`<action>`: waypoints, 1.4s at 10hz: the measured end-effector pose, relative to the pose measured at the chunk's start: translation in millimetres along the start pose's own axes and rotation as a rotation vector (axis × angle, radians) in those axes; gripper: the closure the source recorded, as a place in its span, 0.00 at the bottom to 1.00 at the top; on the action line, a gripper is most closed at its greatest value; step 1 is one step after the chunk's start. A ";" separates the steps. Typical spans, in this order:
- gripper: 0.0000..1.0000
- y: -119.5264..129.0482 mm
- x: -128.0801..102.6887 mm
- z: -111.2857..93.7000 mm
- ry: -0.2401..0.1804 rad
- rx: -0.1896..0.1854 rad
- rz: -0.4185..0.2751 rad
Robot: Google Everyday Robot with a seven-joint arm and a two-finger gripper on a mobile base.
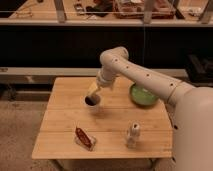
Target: Place the ceramic cup in the ceramic bowl
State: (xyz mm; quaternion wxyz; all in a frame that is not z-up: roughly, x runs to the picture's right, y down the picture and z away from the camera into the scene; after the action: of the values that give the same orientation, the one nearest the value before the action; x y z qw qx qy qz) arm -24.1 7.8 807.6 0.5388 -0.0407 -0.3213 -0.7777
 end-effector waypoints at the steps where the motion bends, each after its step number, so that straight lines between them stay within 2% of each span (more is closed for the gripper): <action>1: 0.20 0.9 -0.4 3.0 0.000 -0.002 -0.004; 7: 0.20 15.2 -7.2 14.2 0.003 -0.031 0.012; 14: 0.20 28.3 -15.0 33.2 -0.027 -0.063 0.051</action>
State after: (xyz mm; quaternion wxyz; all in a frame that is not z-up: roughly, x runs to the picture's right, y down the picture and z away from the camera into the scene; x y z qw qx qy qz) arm -2.8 32.0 840.6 0.5524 -0.0762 -0.3027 -0.7729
